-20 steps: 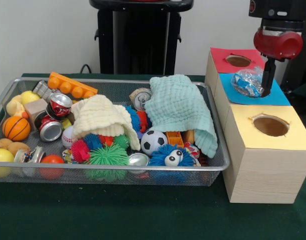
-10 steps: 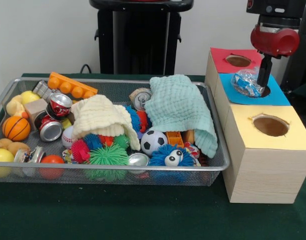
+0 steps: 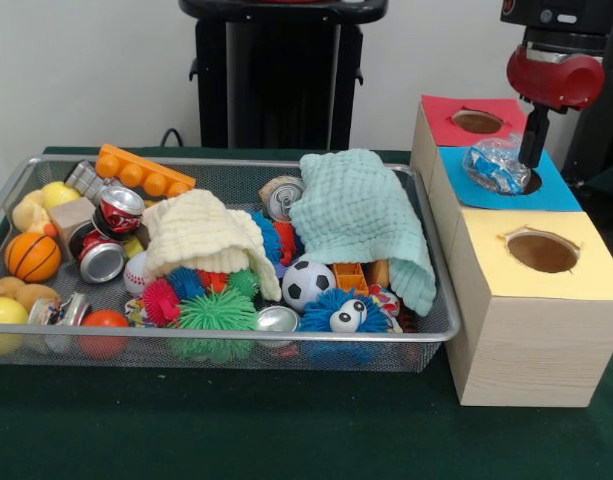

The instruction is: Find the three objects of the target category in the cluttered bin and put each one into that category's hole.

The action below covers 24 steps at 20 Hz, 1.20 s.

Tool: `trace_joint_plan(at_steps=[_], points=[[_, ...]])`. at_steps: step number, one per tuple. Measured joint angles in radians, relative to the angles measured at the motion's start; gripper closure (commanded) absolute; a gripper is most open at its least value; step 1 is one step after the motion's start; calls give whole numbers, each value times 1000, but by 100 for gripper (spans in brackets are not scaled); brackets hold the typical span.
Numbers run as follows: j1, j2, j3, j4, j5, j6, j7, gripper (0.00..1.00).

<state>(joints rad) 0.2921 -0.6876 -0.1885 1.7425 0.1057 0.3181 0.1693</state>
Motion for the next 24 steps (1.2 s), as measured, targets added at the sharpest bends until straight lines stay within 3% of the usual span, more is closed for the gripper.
trace_joint_plan(at_steps=[24], points=[[1,39,-14,-14,25,41,75,100]])
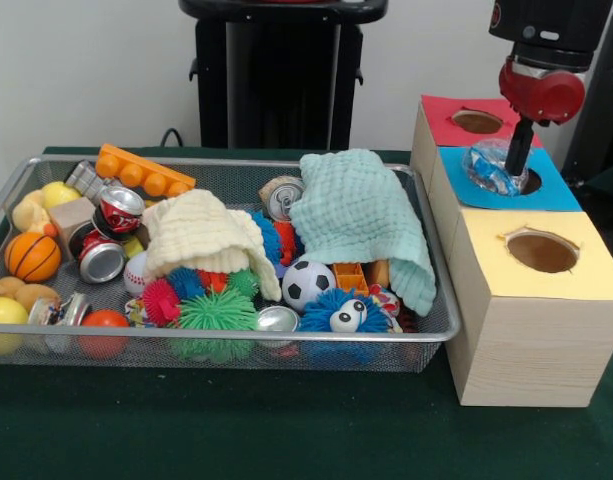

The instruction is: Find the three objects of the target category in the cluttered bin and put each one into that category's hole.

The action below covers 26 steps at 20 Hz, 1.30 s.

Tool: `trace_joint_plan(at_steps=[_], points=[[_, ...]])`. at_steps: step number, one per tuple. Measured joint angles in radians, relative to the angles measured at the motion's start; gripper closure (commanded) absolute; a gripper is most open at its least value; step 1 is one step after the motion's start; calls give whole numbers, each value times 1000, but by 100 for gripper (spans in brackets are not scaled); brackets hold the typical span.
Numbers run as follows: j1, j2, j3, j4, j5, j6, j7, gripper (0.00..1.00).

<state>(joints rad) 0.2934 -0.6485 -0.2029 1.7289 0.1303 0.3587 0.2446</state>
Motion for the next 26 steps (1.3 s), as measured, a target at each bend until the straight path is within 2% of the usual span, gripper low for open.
trace_joint_plan(at_steps=[9,14,26], points=[[2,40,-3,-39,8,0,5,100],[16,80,-22,-69,12,15,12,100],[57,111,-71,-117,21,65,24,100]])
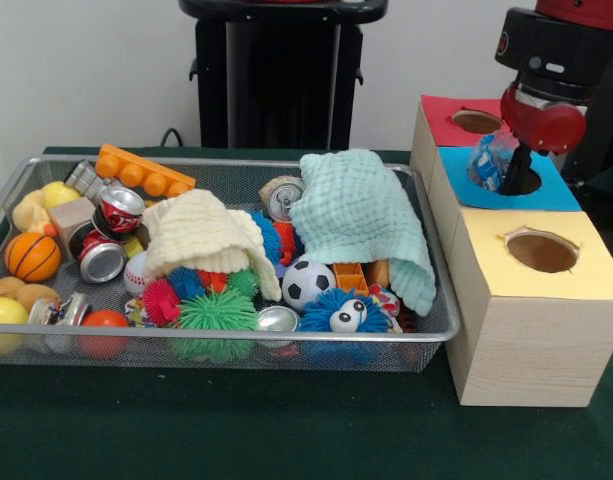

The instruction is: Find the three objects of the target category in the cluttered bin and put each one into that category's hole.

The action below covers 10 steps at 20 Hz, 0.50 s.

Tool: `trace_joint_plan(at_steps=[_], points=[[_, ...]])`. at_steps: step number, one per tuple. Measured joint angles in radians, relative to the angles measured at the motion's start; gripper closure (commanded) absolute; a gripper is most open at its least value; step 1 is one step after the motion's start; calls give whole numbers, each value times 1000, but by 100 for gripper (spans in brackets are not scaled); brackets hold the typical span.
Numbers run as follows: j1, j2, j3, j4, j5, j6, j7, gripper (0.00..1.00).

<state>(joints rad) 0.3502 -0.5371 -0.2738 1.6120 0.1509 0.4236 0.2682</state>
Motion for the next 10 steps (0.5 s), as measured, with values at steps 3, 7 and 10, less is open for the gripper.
trace_joint_plan(at_steps=[3,7,10], points=[[2,4,-3,-3,4,2,6,100],[-2,3,-3,-1,12,2,15,100],[-19,-3,2,8,14,2,15,100]])
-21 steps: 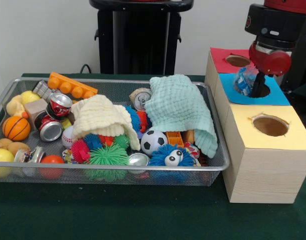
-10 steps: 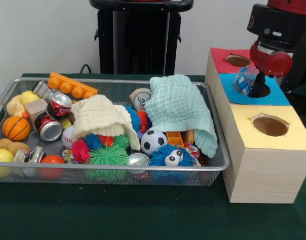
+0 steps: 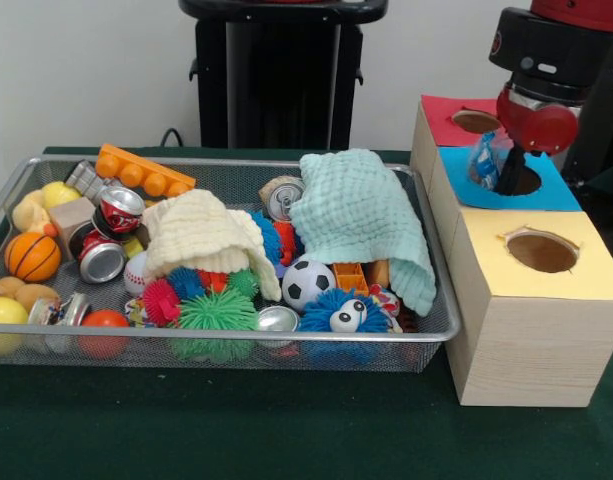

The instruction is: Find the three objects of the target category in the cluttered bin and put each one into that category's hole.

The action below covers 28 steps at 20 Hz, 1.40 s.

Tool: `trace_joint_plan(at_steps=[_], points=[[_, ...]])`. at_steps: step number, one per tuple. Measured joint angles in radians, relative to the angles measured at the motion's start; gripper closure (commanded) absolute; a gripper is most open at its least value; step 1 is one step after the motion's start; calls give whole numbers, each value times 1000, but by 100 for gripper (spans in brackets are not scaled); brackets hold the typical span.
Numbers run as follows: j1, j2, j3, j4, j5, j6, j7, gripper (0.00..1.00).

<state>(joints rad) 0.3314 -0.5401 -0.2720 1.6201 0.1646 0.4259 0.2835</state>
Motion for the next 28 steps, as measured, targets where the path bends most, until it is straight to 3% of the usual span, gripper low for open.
trace_joint_plan(at_steps=[11,28], points=[[-105,-83,79,95,6,-25,0,100],[-119,-112,112,157,5,-127,0,100]])
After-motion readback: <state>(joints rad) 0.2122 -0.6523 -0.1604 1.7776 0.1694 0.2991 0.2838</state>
